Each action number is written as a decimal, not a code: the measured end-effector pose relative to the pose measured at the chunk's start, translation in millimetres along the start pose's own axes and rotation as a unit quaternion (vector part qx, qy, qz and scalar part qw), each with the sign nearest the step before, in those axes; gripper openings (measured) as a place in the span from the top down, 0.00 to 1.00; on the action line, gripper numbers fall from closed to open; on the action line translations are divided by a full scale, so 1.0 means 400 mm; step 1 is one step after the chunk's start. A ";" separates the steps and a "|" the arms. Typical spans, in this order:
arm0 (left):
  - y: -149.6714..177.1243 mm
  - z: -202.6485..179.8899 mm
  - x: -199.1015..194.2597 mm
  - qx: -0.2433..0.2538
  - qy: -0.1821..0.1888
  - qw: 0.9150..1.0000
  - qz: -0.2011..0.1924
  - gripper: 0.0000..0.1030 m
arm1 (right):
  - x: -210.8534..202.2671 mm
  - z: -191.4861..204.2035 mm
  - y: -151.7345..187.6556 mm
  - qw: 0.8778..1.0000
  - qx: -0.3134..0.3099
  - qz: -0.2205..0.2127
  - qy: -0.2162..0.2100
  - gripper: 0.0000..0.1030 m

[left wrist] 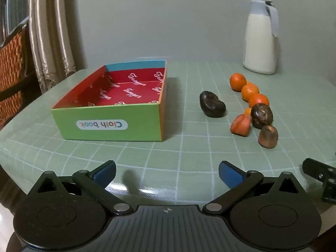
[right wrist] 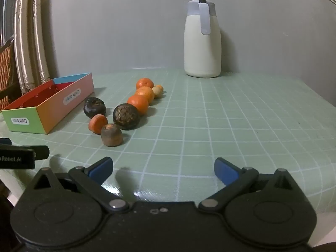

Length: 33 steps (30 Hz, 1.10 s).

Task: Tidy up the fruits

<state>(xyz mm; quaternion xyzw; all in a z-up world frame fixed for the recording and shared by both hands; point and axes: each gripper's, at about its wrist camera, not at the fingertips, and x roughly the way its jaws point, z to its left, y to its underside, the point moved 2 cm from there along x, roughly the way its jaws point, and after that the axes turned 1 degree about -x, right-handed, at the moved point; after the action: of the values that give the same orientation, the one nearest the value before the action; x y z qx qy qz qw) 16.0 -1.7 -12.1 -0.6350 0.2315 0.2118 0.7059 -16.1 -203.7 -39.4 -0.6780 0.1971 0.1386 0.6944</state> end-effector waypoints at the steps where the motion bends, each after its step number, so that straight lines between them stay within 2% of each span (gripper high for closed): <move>1: -0.001 -0.004 0.001 0.003 -0.002 1.000 -0.002 0.00 | 0.002 -0.001 0.001 1.000 0.002 0.002 0.002 0.00; 3: -0.003 -0.013 0.006 0.007 -0.003 1.000 -0.004 0.00 | 0.004 -0.004 0.004 1.000 0.007 0.003 0.005 0.00; 6: 0.003 0.008 -0.009 -0.016 0.002 1.000 -0.018 0.00 | 0.010 -0.004 0.000 1.000 0.017 0.005 0.006 0.00; 15: 0.001 0.002 -0.008 0.009 -0.002 1.000 -0.020 0.00 | -0.007 -0.022 0.002 1.000 0.024 0.002 -0.001 0.00; 33: 0.000 -0.003 -0.012 0.013 -0.004 1.000 -0.026 0.00 | -0.003 -0.033 0.000 1.000 0.029 0.005 -0.003 0.00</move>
<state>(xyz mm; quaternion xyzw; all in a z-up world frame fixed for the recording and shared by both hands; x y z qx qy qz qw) 12.1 -3.0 -9.5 -0.6311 0.2153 0.1928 0.7198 -18.2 -216.9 -39.0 -0.6563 0.2025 0.1379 0.7136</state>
